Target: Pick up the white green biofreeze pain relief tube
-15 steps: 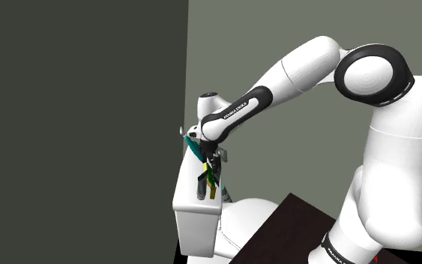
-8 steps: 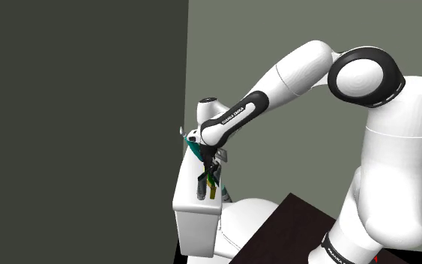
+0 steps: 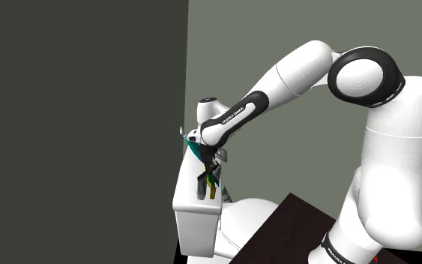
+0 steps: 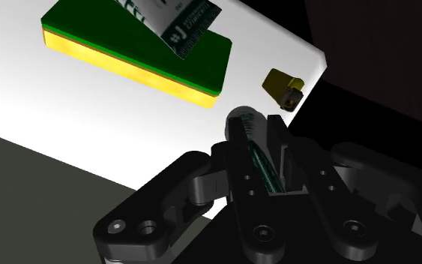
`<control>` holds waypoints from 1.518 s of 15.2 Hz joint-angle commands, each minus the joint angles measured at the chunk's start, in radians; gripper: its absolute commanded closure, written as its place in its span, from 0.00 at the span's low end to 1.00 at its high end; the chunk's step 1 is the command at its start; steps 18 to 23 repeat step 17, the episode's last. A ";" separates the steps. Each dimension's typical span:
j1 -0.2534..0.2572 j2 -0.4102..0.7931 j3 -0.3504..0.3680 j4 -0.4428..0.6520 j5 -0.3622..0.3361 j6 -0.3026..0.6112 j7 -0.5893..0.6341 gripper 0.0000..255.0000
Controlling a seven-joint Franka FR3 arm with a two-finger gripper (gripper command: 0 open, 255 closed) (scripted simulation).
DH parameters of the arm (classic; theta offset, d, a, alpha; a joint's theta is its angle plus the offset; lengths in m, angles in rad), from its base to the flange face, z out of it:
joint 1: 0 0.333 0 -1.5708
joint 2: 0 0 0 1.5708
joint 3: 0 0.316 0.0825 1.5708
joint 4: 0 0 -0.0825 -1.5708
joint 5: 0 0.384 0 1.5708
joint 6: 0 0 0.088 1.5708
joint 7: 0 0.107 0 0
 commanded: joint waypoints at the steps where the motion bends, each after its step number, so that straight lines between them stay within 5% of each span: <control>1: 0.000 -0.009 0.000 0.002 0.000 -0.012 -0.001 1.00; 15: 0.004 -0.128 -0.002 0.055 -0.007 -0.184 -0.005 1.00; 23: 0.004 -0.129 -0.002 0.056 -0.007 -0.186 -0.005 1.00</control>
